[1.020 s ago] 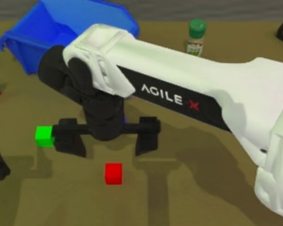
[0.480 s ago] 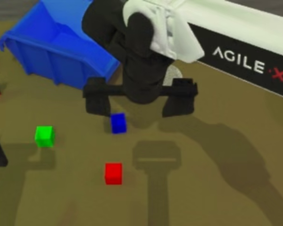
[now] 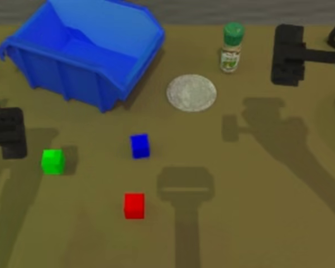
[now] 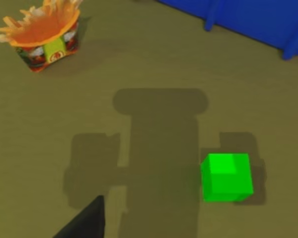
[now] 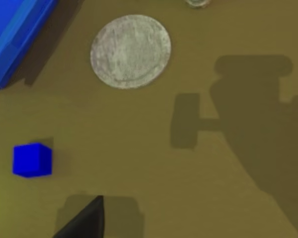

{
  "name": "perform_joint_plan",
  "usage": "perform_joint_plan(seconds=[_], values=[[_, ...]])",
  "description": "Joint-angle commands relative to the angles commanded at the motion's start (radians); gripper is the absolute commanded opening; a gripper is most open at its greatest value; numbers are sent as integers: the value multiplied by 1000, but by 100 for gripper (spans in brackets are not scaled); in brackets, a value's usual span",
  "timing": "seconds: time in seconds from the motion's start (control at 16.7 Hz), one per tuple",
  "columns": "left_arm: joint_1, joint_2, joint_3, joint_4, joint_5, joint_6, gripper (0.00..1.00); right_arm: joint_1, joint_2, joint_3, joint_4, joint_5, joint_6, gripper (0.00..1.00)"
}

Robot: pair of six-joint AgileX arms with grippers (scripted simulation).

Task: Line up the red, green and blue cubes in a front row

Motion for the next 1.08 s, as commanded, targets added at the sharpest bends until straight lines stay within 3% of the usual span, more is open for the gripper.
perform_joint_plan(seconds=[0.3, 0.6, 0.9, 1.08], values=[[-37, 457, 299, -231, -1, -40, 100, -218, -562, -538, 286, -18, -218, 100], [-68, 797, 552, -417, 0, -75, 100, -385, -968, -964, 556, -86, -380, 100], [-88, 1022, 724, -528, 0, -97, 100, -492, -1223, -1221, 767, -161, -470, 100], [-92, 1067, 765, -552, 0, -103, 100, -515, -1291, -1275, 819, -182, -485, 100]])
